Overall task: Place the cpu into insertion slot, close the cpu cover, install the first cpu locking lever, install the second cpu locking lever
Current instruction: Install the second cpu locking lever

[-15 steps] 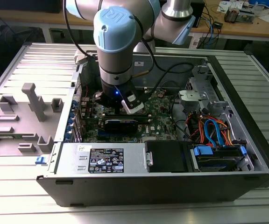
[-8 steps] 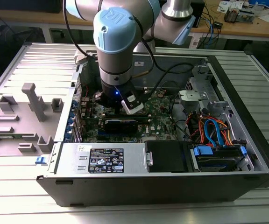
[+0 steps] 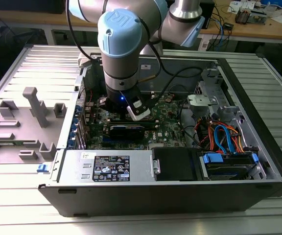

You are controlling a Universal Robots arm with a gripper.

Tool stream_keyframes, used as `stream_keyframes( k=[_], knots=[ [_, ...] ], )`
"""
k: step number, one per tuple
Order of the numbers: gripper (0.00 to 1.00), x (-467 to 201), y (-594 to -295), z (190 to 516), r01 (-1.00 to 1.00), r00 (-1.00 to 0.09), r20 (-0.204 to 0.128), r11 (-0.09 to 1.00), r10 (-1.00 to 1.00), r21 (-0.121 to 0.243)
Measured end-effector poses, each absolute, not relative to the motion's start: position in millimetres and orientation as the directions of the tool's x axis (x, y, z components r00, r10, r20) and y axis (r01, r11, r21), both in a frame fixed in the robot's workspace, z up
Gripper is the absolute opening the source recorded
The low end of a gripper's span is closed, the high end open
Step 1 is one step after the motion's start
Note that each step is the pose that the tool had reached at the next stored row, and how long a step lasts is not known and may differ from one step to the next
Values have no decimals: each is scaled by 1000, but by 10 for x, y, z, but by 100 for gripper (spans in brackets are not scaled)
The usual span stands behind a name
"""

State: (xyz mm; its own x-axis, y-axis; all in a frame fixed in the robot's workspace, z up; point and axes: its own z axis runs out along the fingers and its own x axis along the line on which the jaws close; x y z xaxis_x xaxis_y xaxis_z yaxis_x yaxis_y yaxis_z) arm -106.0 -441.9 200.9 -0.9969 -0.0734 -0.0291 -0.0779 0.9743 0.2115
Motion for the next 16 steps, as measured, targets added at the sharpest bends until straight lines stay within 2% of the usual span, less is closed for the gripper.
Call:
stream_keyframes(
  k=[8,16],
  knots=[
    [11,-1060,-4432,2009,-78,-997,-29,975,-74,208],
    [11,-1060,-4433,2157,-78,-997,-29,975,-74,207]
  ],
)
